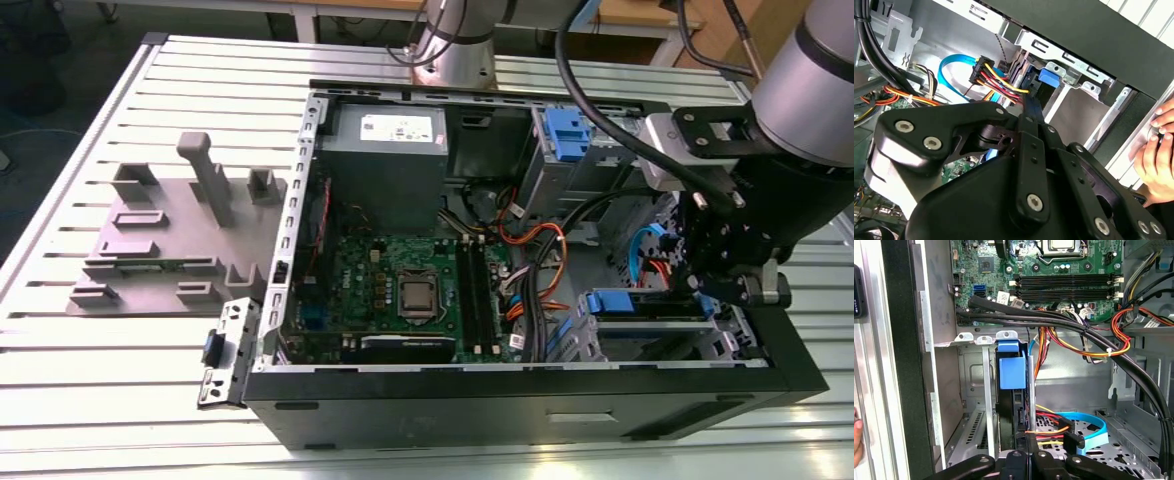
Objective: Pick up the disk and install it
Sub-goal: 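Insert the first disk wire, then insert the second disk wire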
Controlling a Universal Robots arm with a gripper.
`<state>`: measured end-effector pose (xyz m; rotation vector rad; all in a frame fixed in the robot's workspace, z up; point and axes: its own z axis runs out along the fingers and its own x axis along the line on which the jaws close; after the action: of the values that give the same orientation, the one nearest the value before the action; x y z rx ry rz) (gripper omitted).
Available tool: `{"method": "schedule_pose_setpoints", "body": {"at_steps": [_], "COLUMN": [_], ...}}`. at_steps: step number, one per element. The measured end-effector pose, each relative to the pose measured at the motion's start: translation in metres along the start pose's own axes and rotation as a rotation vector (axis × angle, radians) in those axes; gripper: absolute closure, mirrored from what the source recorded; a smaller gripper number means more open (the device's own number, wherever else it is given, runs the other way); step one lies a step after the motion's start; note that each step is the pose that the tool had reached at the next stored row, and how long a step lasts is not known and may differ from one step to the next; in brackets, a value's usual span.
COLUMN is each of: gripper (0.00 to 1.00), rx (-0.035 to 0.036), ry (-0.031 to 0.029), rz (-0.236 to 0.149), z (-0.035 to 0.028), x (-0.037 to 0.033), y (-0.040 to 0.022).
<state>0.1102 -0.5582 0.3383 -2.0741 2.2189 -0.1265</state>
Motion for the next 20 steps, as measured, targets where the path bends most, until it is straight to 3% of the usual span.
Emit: {"method": "schedule_pose_setpoints", "body": {"at_steps": [14,20], "gripper": [0.89,0.89], "rx": [-0.0002,-0.0002], "ry": [0.0,0.0001], "rz": [0.0,0.0], "z": [-0.0014,-0.0022], "x": [0.0,0.0005], "y": [-0.0002,0.0059]}}
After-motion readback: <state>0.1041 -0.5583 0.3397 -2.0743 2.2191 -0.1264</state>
